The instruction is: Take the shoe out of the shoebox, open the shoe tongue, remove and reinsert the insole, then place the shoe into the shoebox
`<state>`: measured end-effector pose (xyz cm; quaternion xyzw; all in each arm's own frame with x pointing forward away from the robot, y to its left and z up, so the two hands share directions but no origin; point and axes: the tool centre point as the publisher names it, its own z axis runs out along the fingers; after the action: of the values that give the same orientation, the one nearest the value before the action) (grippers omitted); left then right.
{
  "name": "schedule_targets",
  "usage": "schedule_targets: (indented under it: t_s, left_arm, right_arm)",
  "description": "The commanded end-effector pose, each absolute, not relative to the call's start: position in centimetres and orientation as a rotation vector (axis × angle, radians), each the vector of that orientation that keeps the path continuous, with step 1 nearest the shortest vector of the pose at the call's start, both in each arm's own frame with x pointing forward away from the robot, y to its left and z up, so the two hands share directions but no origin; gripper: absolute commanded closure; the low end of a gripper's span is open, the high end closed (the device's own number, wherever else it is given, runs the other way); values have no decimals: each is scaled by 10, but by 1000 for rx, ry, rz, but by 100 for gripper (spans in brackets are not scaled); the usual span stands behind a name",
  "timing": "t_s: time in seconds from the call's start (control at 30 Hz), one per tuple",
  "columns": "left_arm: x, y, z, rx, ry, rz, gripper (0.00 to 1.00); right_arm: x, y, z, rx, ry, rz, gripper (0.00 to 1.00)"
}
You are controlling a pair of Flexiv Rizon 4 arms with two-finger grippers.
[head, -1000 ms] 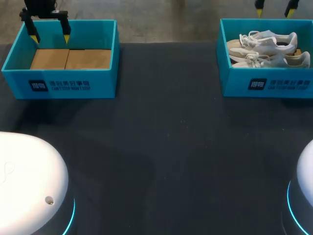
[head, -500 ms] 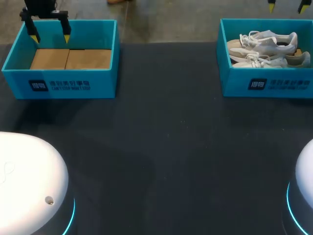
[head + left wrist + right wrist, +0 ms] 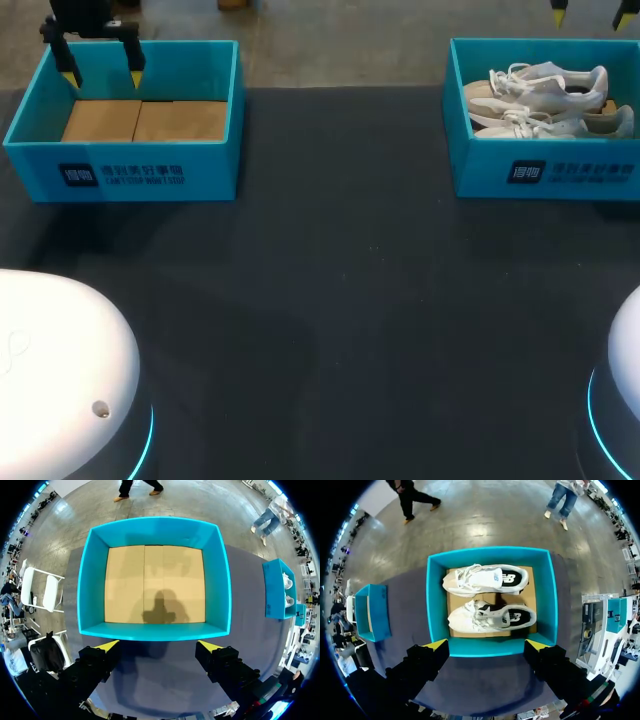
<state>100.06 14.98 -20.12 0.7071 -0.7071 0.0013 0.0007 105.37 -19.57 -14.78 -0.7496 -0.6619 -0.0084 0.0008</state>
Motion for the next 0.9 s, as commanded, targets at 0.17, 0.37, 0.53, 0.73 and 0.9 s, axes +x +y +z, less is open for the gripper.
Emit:
schedule_targets:
  t_s: [0.17, 0.37, 0.53, 0.73, 0.9]
  left_arm:
    - [1000, 150, -201, 2220, -2221, 2, 0]
    - [1000, 150, -201, 2220, -2221, 2, 0]
    - [1000, 150, -201, 2220, -2221, 2, 0]
    - [1000, 150, -201, 2220, -2221, 2, 0]
    - [1000, 150, -201, 2220, -2221, 2, 0]
  right_arm:
    - [1052, -195, -148, -2357, -2079, -31, 0]
    - [1052, -195, -148, -2357, -2079, -31, 0]
    - [1050, -201, -152, -2338, -2079, -79, 0]
    - [1040, -227, -171, -2432, -2039, -102, 0]
    - [1026, -241, -172, -2464, -2017, -54, 0]
